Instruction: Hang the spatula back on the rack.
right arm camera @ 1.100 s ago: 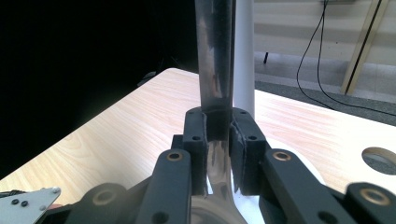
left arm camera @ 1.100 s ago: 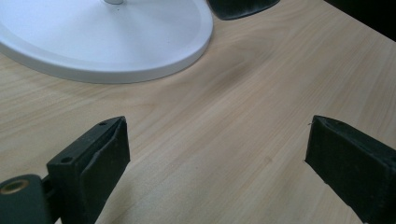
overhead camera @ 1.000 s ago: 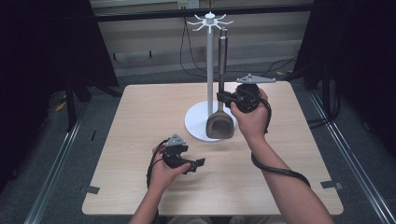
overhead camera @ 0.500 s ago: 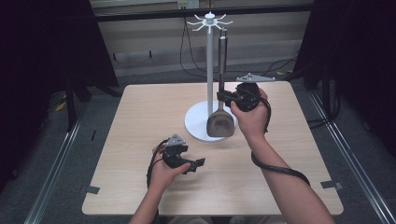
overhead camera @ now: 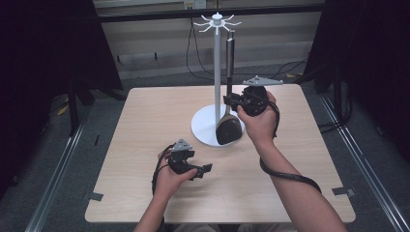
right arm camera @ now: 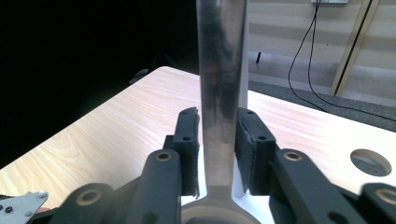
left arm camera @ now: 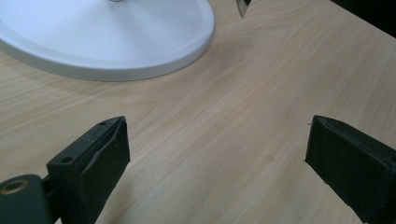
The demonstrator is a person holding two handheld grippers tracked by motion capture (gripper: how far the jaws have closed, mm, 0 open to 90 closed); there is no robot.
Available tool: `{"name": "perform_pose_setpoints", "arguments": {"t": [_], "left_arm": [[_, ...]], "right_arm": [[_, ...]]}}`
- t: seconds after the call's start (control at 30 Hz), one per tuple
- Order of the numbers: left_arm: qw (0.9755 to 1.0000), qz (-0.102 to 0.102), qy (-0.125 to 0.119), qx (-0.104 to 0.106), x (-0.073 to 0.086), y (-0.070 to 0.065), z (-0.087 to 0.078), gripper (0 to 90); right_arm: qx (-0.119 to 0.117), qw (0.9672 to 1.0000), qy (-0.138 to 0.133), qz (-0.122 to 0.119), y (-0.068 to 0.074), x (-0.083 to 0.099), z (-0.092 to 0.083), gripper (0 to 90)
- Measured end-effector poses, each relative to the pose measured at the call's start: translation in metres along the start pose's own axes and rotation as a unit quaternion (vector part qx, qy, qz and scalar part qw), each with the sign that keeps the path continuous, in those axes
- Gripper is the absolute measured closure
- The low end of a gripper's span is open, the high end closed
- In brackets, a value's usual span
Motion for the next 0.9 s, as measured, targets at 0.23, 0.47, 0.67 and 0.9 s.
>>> {"name": "perform_pose_setpoints", "arguments": {"t": [0.23,0.47,0.67,0.9], "left_arm": [[1.0,0.001,-0.001,0.0,-0.0005,0.0002,-0.0007,6.2],[1.0,0.002,-0.001,0.001,-0.0007,0.0005,-0.0009,6.2],[1.0,0.001,0.0,0.0,-0.0003,-0.0001,-0.0006,6.2],[1.0,0.001,-0.001,0.001,-0.0005,0.0004,-0.001,6.2]], "right_arm": [[0.008,1.0,0.002,0.002,0.0002,-0.0013,-0.0011,68.7],[0.011,0.9999,-0.002,-0.004,0.0002,-0.0038,-0.0021,59.7],[0.012,0.9999,-0.002,-0.01,0.0008,-0.006,-0.0023,58.2],[0.028,0.9995,0.006,-0.013,0.0005,-0.0052,-0.0045,41.3]]}}
Point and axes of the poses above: each handheld gripper's, and its own axes: z roughly forward along the jaws, x roughly out of its underside, y roughly to its left, the point moved 2 cm from there along z, roughly forward along the jaws, and after that the axes turned 14 degrees about -z, right-handed, at the moved point
